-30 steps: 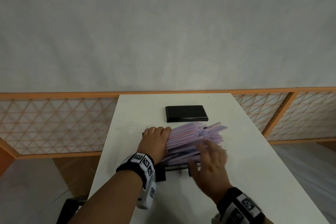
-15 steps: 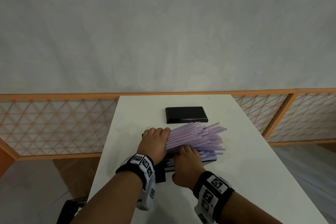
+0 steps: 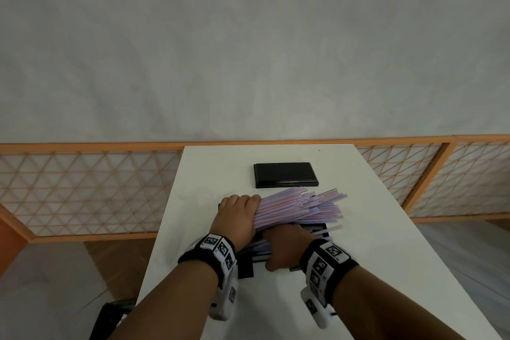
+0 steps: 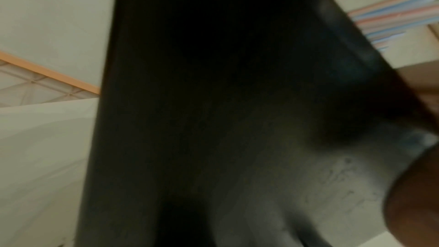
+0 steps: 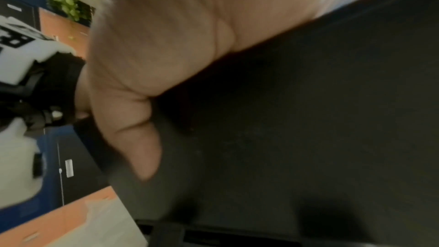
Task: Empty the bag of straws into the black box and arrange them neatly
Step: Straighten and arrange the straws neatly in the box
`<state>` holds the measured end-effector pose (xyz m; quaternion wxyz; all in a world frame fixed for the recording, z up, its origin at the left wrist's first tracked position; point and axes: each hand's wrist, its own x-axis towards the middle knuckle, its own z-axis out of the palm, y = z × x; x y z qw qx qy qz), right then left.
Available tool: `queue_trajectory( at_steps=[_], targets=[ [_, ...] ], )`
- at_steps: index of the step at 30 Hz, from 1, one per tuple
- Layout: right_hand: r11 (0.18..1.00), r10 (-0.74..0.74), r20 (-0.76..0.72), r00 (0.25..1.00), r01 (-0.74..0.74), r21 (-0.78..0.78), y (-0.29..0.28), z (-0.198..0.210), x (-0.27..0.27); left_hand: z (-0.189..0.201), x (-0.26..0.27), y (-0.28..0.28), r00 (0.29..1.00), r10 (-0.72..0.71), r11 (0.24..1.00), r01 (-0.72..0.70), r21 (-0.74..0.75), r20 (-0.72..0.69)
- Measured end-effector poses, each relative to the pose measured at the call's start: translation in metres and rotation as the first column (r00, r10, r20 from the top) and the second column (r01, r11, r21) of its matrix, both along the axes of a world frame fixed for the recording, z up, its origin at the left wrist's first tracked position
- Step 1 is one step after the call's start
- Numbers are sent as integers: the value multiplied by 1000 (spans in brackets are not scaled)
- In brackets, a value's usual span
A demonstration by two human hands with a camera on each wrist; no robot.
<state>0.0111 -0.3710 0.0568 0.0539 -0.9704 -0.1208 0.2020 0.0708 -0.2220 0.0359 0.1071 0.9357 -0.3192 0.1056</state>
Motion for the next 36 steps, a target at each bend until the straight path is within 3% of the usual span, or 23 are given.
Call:
queue_trajectory(
  at_steps=[6, 10, 13, 20, 29, 36],
  targets=[
    [988, 99, 301, 949, -130, 87, -9, -12, -7, 0, 2, -1, 1000, 2, 1000, -2, -2, 0],
    [969, 208, 403, 891, -243, 36, -3, -21, -12, 1, 2, -1, 1000, 2, 1000, -2, 0, -13],
    [980, 182, 486, 855, -196, -22, 4, -23, -17, 2, 3, -1, 1000, 2, 1000, -2, 4, -22],
    [992, 46, 336, 941, -3, -126, 12, -22, -10, 1, 3, 0, 1000, 0, 1000, 0, -15, -20],
    [983, 45, 142, 989, -19, -180, 11, -5, -2, 1, 2, -1, 1000, 8, 999, -9, -53, -11],
    [999, 53, 188, 981, -52, -10, 3, -12, 8, 1, -2, -1, 1000, -13, 996, 14, -88, 10]
  ],
)
